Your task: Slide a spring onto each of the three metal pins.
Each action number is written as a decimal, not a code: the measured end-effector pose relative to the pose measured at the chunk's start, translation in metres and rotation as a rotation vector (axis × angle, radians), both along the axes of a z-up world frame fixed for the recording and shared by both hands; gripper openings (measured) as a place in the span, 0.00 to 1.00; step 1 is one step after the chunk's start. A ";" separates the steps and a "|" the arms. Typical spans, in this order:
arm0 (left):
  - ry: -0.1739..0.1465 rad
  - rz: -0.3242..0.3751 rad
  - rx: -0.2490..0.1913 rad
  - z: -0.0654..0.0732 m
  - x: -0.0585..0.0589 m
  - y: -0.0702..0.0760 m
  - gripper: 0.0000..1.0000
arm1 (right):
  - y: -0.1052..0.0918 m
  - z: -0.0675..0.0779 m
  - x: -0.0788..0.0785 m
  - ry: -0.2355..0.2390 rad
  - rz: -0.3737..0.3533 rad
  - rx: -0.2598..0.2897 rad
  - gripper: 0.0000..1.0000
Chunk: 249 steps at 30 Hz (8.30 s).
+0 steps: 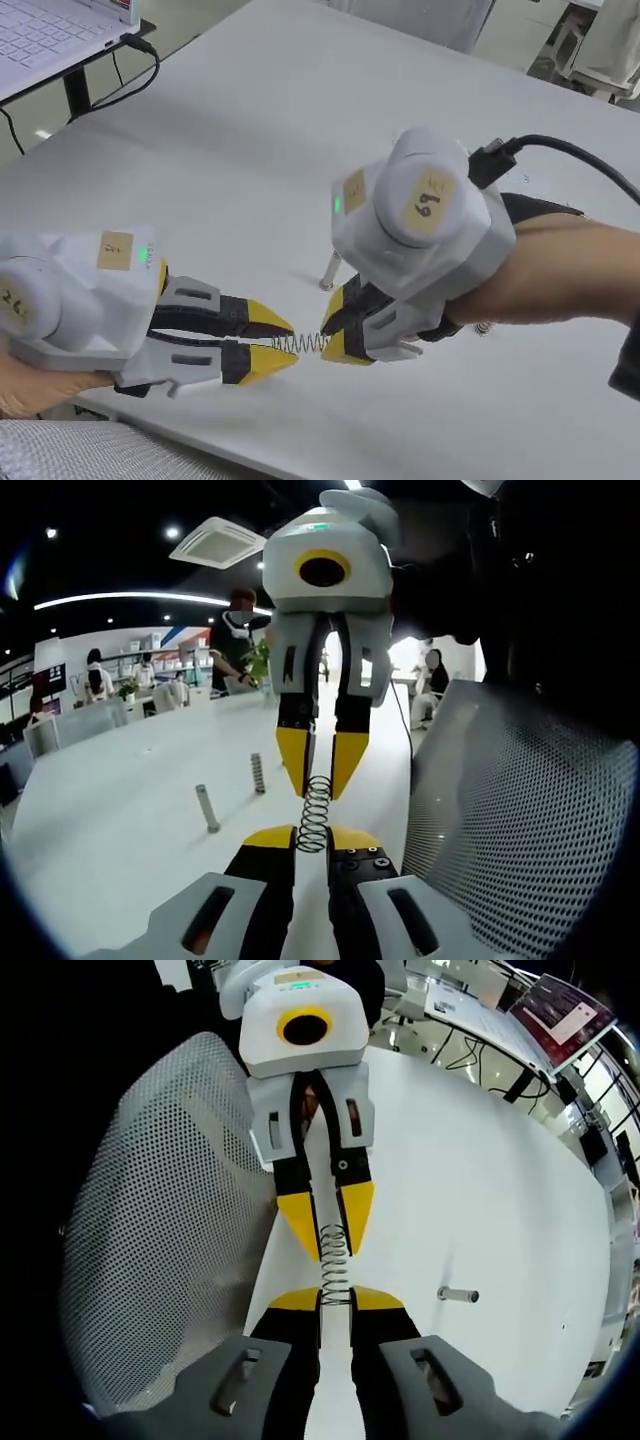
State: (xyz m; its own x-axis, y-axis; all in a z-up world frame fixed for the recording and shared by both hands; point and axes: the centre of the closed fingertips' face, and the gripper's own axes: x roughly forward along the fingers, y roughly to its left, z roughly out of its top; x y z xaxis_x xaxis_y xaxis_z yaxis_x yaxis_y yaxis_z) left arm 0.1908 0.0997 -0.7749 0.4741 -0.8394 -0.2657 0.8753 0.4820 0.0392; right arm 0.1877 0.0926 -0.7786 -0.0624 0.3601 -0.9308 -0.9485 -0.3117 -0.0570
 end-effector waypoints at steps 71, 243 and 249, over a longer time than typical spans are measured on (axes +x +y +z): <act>-0.057 0.025 -0.045 0.016 0.009 -0.008 0.03 | 0.026 0.022 -0.004 0.016 0.021 0.034 0.09; 0.109 0.162 -0.052 0.002 0.011 0.016 0.56 | -0.024 -0.019 0.090 0.032 -0.342 0.129 0.33; 0.111 0.173 -0.062 0.004 0.011 0.016 0.57 | -0.032 -0.018 0.077 0.041 -0.368 0.172 0.33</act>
